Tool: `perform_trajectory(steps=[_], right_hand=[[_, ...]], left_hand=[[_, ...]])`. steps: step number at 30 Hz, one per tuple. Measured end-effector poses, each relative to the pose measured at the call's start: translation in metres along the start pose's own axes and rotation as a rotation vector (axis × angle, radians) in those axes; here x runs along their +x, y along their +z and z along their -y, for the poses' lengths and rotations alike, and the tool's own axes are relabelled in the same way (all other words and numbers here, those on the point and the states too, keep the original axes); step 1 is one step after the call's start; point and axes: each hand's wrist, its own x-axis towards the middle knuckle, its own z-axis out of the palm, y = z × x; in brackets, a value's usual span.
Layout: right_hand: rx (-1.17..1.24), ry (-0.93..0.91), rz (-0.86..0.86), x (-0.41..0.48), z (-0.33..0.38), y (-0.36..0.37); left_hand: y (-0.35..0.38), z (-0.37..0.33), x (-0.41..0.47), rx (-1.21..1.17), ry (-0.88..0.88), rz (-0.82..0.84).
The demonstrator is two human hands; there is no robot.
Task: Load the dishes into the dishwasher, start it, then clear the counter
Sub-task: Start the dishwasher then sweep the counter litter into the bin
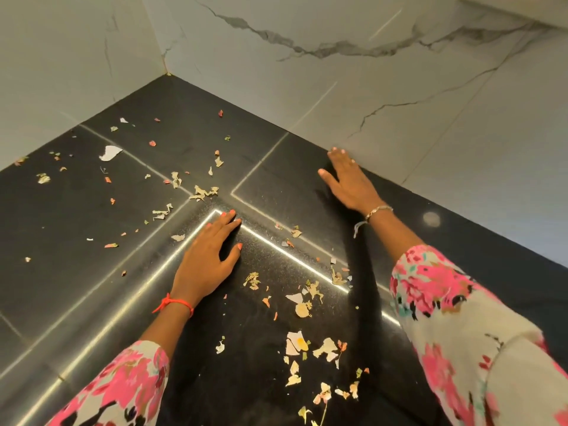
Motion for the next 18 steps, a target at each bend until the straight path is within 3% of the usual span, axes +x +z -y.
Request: perform_trajectory(steps=[7, 18], right_hand=[[-0.114, -0.050, 0.014, 0.003, -0.003, 0.017], [0.039, -0.489, 0.267, -0.119, 0.103, 0.053]], left_hand=[[-0.001, -0.001, 0.002, -0.024, 0.006, -0.024], [-0.001, -0.002, 0.002, 0.005, 0.018, -0.041]])
